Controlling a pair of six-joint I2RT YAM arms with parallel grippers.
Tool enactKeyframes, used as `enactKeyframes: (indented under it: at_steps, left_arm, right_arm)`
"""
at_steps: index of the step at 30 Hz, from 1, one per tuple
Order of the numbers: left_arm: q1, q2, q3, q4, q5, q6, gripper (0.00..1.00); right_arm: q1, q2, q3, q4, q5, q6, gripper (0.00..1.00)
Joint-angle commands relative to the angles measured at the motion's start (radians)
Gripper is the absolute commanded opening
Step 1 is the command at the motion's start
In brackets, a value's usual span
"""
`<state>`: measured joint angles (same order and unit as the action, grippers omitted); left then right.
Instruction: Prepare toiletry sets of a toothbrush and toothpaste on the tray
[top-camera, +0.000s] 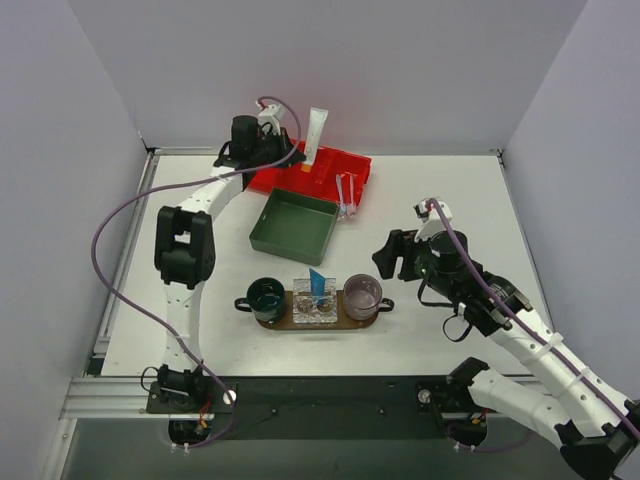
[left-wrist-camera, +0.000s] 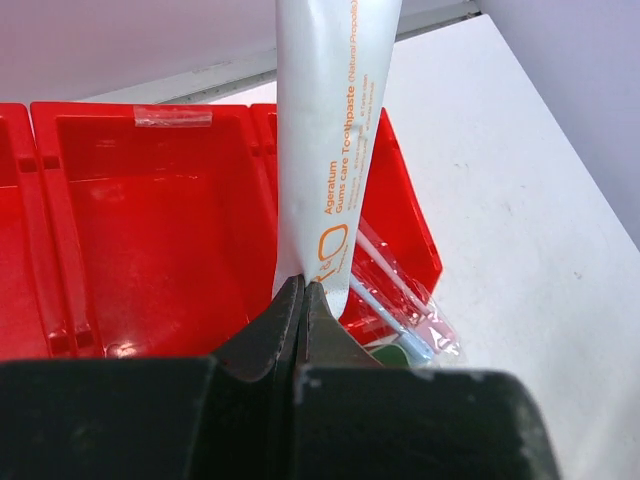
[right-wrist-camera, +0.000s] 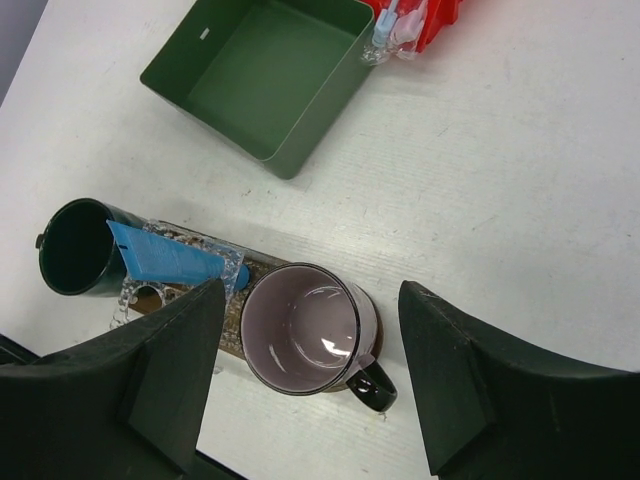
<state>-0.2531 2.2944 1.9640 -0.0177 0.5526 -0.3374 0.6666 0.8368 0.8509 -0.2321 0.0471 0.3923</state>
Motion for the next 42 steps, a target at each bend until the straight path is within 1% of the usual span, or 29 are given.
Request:
enactKeyframes:
  at_steps: [1,2,3,4,5,6,7,9,10,11,13,14,18,20,22,27,30,32,36,38,42]
  left_arm:
    - [-0.002,-0.188,-0.103,0.139,0.032,0.000,0.00]
    - [-0.002,-0.214,-0.132,0.143,0.027,0.004,0.00]
    - [-0.005,-0.242,-0.163,0.156,0.020,0.012,0.00]
    - [-0.009,-0.297,-0.233,0.160,0.012,0.020,0.00]
    - [-0.014,-0.324,-0.264,0.160,0.003,0.041,0.00]
    - [-0.018,-0.354,-0.298,0.141,-0.014,0.058,0.00]
    - [-0.032,-0.407,-0.351,0.127,-0.022,0.072,0.00]
    - [-0.047,-0.461,-0.419,0.090,-0.039,0.112,0.00]
    - [-0.057,-0.521,-0.451,0.082,-0.071,0.123,0.00]
    - [-0.070,-0.551,-0.530,0.079,-0.082,0.135,0.00]
    - [-0.087,-0.636,-0.609,0.087,-0.079,0.140,0.00]
    - [-0.115,-0.659,-0.663,0.087,-0.077,0.158,0.00]
    - [-0.195,-0.766,-0.741,0.023,-0.097,0.227,0.00]
    - [-0.221,-0.823,-0.775,0.019,-0.108,0.235,0.00]
    - [-0.239,-0.874,-0.833,0.053,-0.097,0.219,0.00]
    - [-0.288,-0.914,-0.853,0.055,-0.085,0.245,0.00]
    - [-0.325,-0.926,-0.852,0.055,-0.071,0.256,0.00]
    - [-0.354,-0.929,-0.850,0.039,-0.072,0.273,0.00]
    - [-0.387,-0.946,-0.846,0.022,-0.080,0.294,0.00]
    - [-0.391,-0.949,-0.847,0.021,-0.079,0.296,0.00]
    - [-0.396,-0.961,-0.850,0.024,-0.065,0.296,0.00]
  right_arm:
    - [-0.087,0.053,0.057,0.062,-0.189,-0.001,0.64]
    - [-0.135,0.067,0.082,0.066,-0.228,0.003,0.64]
    - [-0.157,0.102,0.095,0.073,-0.303,0.005,0.64]
    - [-0.180,0.122,0.109,0.073,-0.335,0.011,0.64]
    - [-0.212,0.143,0.128,0.074,-0.369,0.013,0.65]
    - [-0.229,0.183,0.161,0.076,-0.445,0.014,0.65]
    - [-0.240,0.205,0.183,0.076,-0.473,0.016,0.65]
    - [-0.259,0.263,0.242,0.074,-0.521,0.017,0.65]
    - [-0.259,0.283,0.263,0.073,-0.551,0.014,0.65]
    - [-0.260,0.316,0.283,0.067,-0.567,0.004,0.64]
    - [-0.266,0.344,0.336,0.059,-0.596,-0.004,0.63]
    - [-0.268,0.376,0.356,0.057,-0.605,-0.009,0.64]
    - [-0.277,0.453,0.476,-0.018,-0.628,-0.052,0.64]
    - [-0.292,0.466,0.525,-0.038,-0.641,-0.056,0.65]
    - [-0.318,0.463,0.548,-0.045,-0.650,-0.061,0.68]
    - [-0.387,0.472,0.585,-0.105,-0.703,-0.067,0.70]
    - [-0.394,0.479,0.606,-0.137,-0.708,-0.076,0.70]
    - [-0.394,0.490,0.611,-0.150,-0.737,-0.075,0.69]
    - [-0.392,0.505,0.616,-0.157,-0.789,-0.067,0.63]
    - [-0.387,0.513,0.614,-0.161,-0.806,-0.066,0.62]
    - [-0.381,0.521,0.608,-0.168,-0.806,-0.072,0.58]
